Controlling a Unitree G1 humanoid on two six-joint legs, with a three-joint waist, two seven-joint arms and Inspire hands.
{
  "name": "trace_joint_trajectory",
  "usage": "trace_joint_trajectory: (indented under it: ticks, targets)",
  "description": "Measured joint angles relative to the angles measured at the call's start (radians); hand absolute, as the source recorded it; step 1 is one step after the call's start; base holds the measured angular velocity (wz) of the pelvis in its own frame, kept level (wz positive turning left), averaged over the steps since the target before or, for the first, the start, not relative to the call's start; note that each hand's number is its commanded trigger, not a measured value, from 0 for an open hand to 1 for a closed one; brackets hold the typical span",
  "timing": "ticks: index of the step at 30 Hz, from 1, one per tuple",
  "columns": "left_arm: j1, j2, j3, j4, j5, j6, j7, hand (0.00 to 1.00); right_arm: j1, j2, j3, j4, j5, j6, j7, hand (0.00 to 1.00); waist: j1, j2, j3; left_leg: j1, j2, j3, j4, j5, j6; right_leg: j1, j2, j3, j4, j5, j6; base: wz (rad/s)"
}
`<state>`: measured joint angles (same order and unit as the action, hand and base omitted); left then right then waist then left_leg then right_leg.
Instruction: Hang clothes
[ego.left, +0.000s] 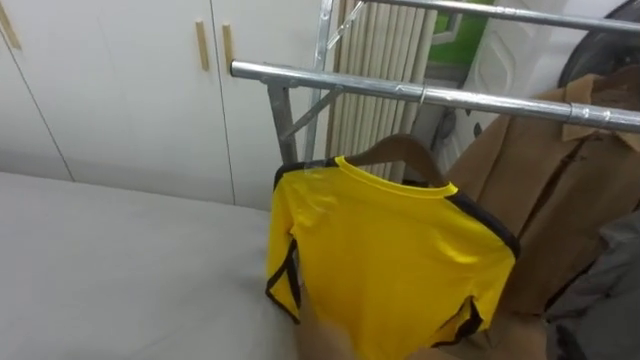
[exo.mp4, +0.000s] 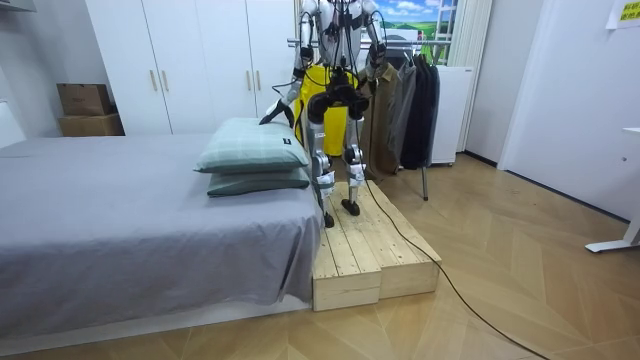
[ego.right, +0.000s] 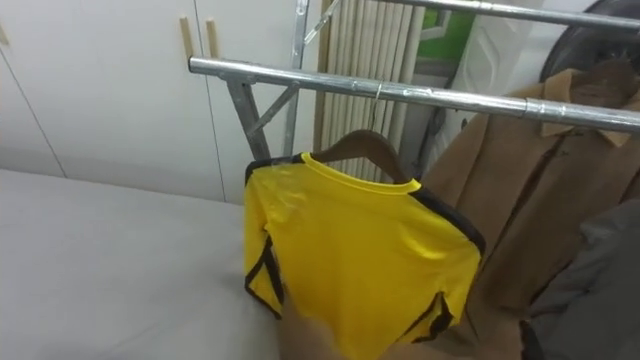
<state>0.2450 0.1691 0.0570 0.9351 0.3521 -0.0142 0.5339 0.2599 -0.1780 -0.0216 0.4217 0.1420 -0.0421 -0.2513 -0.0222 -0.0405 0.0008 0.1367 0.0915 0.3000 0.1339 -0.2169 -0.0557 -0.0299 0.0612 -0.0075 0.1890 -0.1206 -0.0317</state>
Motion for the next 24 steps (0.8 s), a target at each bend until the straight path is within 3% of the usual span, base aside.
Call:
trace_joint_trajectory:
  ticks: [7,14,24]
  targets:
    - [0.004,-0.001,0.006,0.029,-0.009,-0.034,-0.033,0.00,0.010,0.024,0.001,0.269,0.088,-0.025,0.112,0.00,-0.002,0.021,-0.0035,0.000,0.001,0.005,-0.005,-0.001,-0.001,-0.005,0.004,0.010,-0.001,0.001,-0.001,-0.03]
    - [-0.013,-0.001,0.018,0.098,-0.062,-0.044,-0.085,0.00,0.018,0.027,0.000,0.517,0.106,-0.029,0.196,0.00,-0.007,0.025,-0.0016,0.008,-0.002,0.017,-0.002,0.000,-0.001,-0.005,0.005,0.032,-0.001,0.000,-0.001,-0.08]
    - [-0.013,0.001,0.065,0.108,-0.066,-0.058,-0.139,0.00,0.025,0.038,-0.026,0.640,0.133,-0.021,0.289,0.00,-0.006,0.026,-0.0015,0.029,-0.001,0.019,-0.004,-0.001,-0.001,0.019,0.006,0.030,-0.003,-0.001,-0.001,-0.01]
